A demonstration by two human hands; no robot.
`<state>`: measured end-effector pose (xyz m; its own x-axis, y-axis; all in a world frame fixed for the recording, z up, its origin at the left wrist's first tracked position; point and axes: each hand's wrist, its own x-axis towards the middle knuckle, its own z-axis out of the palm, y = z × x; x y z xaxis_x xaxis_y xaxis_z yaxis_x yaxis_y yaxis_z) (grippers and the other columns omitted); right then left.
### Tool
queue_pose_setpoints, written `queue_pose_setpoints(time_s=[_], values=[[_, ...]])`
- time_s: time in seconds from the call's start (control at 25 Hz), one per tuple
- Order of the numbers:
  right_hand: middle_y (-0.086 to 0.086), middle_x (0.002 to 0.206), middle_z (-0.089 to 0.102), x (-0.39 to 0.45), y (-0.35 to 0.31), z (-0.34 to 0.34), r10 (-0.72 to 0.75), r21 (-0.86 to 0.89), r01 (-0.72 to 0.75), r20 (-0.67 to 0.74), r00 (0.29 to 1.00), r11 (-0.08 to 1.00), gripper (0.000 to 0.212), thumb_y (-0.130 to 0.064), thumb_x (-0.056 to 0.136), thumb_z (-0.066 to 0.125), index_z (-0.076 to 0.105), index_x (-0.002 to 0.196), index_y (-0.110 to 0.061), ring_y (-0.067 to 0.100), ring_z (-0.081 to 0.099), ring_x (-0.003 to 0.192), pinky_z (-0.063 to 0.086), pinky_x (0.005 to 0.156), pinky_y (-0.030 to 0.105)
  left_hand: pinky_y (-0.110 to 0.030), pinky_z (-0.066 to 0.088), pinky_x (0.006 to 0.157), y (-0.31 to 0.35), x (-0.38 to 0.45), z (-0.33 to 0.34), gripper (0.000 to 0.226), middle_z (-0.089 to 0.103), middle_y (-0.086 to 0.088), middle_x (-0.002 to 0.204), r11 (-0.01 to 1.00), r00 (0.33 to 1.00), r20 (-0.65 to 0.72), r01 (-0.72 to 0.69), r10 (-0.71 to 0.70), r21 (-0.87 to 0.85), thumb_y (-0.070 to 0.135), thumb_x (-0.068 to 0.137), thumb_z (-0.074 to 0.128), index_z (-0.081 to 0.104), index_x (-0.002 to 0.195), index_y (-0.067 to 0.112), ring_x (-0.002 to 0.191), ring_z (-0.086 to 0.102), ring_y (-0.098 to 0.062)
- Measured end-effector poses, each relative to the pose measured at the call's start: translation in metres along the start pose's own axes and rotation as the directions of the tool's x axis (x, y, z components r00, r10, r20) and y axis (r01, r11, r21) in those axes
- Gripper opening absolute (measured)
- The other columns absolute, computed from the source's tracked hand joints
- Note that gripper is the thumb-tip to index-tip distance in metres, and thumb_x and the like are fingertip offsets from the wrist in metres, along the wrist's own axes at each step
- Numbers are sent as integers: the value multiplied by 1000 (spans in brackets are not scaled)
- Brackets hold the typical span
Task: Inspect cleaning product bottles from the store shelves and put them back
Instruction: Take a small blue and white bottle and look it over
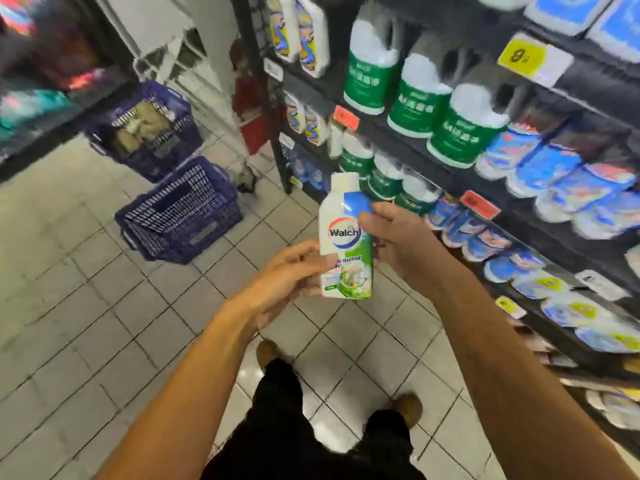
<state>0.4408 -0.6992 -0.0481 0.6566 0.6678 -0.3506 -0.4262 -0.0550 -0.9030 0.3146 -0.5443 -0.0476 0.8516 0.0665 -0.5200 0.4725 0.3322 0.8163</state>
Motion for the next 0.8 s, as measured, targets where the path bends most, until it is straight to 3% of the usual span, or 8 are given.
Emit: queue_pose_setpoints(time_s=[0.12,0.24,0.32,0.44,0.68,0.8], values=[[5,97,75,60,11,77,66,-43,-63,88,994,997,33,-32,75,72,70,104,-17,19,71,84,54,69,31,-27,59,75,10,-14,-93,38,77,-6,103,1000,997,-79,9,-8,15,29,75,74,69,109,13,90,73,-19],[3,96,75,126,15,163,117,-84,-102,200,973,991,20,-38,78,71,74,95,-26,17,71,86,56,70,28,-36,57,89,23,-23,-189,33,76,-4,105,1000,984,-180,4,-8,-21,32,79,74,69,110,21,96,72,-20],[1,96,75,166,14,212,162,-128,-134,240,957,983,17,-40,80,70,75,92,-29,15,72,87,56,70,26,-35,58,89,31,-28,-242,31,77,-3,105,998,970,-241,0,-16,-69,33,81,72,69,109,22,96,73,-19],[1,98,76,225,13,265,226,-188,-175,295,928,966,12,-37,84,70,77,91,-30,16,73,90,57,68,26,-33,57,87,43,-23,-304,48,76,-3,106,993,950,-311,-12,-25,-115,40,73,73,67,116,20,99,72,-19],[13,112,73,369,16,352,321,-215,-259,342,883,942,33,-28,83,74,69,111,-11,25,71,102,58,75,32,-35,56,89,74,21,-437,36,75,-2,110,988,910,-412,-23,-44,-156,30,89,67,63,122,17,101,72,-18],[7,99,77,449,15,388,377,-235,-308,352,857,922,37,-26,72,75,65,105,-12,22,74,92,60,71,32,-32,57,87,100,56,-506,36,75,0,111,989,915,-399,-6,-53,-145,32,90,65,62,123,21,102,71,-17]])
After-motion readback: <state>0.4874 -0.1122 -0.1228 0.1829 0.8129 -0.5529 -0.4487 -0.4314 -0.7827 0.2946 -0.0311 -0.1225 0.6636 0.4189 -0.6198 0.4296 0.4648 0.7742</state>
